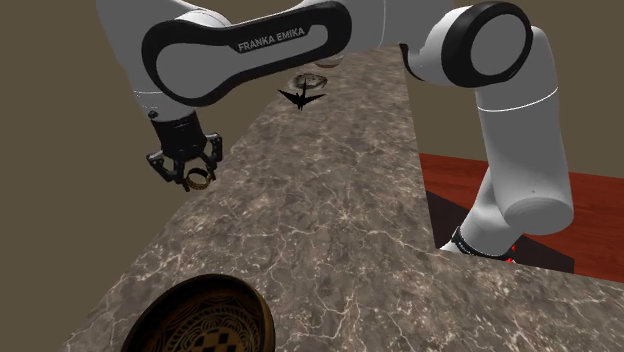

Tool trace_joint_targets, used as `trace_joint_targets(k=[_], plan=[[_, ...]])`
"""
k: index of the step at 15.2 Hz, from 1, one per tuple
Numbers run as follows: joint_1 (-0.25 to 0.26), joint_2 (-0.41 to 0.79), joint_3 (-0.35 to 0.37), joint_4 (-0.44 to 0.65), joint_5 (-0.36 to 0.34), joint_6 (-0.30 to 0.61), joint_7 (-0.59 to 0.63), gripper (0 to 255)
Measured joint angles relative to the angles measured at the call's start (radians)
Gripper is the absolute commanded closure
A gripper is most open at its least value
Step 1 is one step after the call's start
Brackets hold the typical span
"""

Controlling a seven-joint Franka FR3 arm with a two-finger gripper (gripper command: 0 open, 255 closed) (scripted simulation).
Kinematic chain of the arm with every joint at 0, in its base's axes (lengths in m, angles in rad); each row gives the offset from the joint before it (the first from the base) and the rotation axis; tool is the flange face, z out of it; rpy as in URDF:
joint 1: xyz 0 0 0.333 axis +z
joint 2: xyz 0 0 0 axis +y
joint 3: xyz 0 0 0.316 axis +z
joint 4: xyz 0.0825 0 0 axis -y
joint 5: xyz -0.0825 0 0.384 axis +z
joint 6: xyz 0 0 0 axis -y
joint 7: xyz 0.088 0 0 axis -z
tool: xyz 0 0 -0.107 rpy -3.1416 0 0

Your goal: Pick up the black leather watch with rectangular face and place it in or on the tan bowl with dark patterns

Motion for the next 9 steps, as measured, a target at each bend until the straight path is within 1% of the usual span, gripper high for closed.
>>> trace_joint_targets(k=[9], plan=[[0.027,0.013,0.001,0.143,-0.002,-0.127,-0.009,255]])
